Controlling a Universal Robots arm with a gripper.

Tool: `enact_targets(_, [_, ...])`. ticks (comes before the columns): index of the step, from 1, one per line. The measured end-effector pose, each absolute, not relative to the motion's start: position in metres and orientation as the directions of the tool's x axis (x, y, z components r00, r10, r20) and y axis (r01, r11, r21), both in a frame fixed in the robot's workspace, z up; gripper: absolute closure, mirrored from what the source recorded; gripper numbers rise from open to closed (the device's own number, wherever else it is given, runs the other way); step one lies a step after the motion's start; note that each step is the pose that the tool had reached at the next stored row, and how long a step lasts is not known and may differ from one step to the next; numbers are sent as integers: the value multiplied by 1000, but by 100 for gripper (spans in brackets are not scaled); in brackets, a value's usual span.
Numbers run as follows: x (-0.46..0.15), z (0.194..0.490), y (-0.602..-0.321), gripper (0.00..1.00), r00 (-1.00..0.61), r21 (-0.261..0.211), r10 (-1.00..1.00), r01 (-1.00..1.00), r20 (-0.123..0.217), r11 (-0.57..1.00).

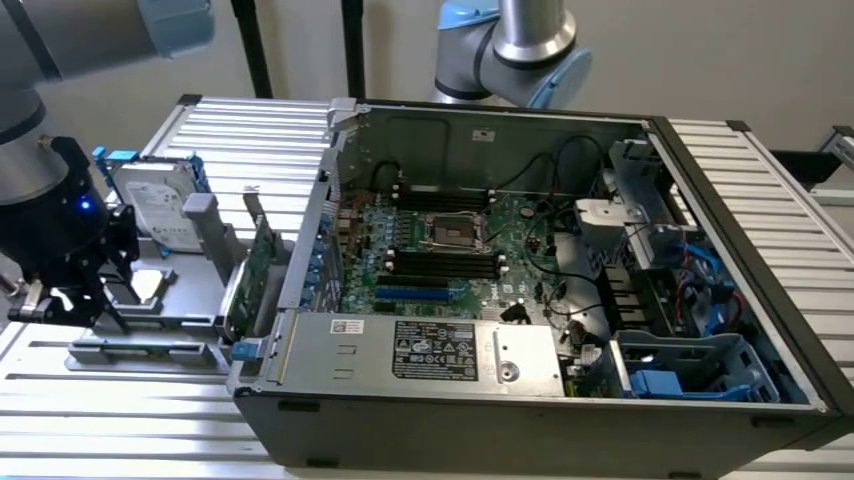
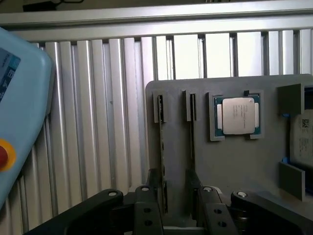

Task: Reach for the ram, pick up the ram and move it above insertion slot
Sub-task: 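Pick up the ram and move it above insertion slot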

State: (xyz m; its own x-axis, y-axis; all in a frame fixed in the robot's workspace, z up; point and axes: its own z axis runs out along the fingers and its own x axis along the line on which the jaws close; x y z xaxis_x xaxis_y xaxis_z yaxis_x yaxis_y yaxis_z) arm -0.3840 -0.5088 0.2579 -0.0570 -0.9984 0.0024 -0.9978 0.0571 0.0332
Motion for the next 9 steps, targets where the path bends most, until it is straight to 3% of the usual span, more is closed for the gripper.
enact_targets(9, [-384,242,-509,64,-48,33,-999,-998,2,48])
